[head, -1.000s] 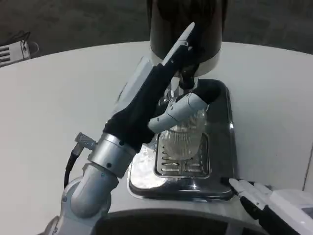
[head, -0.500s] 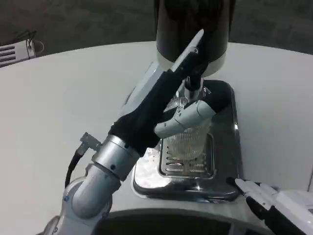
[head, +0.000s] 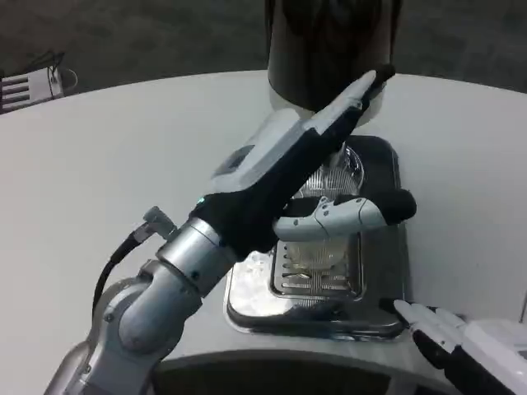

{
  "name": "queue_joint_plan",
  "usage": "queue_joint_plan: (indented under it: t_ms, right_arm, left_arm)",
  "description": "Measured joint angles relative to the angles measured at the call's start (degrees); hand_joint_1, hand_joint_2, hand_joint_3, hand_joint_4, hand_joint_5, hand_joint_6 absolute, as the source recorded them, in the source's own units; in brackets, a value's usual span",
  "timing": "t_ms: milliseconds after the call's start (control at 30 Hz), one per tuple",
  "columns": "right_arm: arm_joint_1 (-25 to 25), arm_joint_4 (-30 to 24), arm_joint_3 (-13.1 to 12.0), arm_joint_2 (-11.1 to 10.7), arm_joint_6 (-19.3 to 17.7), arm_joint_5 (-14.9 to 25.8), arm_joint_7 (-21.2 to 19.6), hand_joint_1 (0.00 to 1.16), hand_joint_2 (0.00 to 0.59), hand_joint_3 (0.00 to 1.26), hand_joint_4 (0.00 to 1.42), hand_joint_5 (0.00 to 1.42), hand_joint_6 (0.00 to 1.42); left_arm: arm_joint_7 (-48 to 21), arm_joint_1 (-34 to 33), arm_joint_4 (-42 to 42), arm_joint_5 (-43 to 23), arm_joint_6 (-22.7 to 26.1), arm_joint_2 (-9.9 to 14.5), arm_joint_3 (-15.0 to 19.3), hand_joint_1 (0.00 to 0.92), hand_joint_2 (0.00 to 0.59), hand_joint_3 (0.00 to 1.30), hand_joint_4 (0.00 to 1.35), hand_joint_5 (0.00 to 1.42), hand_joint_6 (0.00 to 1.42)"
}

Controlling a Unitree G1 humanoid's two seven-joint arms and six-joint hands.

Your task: Grasp the cup under the faucet to collect the drink, then remove the cup.

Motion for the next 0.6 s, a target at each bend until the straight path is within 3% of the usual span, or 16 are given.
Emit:
queue_joint_plan:
  t_ms: [167, 300, 500, 600]
  right_arm:
    - [0.06, 0.0, -0.01, 0.15, 0.25, 0.32, 0.0, 0.52, 0.427, 0.0, 0.0, 0.0, 0.0]
    - [0.43, 0.07, -0.59, 1.06, 0.94, 3.73, -0.9, 0.55, 0.358, 0.0, 0.0, 0.0, 0.01]
    - [-0.67, 5.29, -4.57, 5.78, 4.14, 19.74, -4.2, 0.61, 0.288, 0.0, 0.0, 0.0, 0.05]
    - [-2.01, 8.49, -5.04, 7.75, 4.64, 24.05, -7.48, 0.64, 0.271, 0.0, 0.0, 0.0, 0.05]
  left_arm:
    - [-0.42, -1.25, 0.1, 2.06, -0.24, 1.87, -1.27, 0.0, 0.064, 0.0, 0.0, 0.04, 0.12]
    - [-0.83, -1.95, -0.34, 3.93, -0.37, 3.52, -2.03, 0.0, 0.066, 0.0, 0.0, 0.04, 0.12]
    - [-1.43, -2.13, -1.18, 4.08, -0.02, 4.69, -2.4, 0.0, 0.067, 0.0, 0.0, 0.04, 0.12]
    - [-1.75, -2.13, -1.66, 4.1, 0.22, 5.25, -2.44, 0.0, 0.067, 0.0, 0.0, 0.04, 0.12]
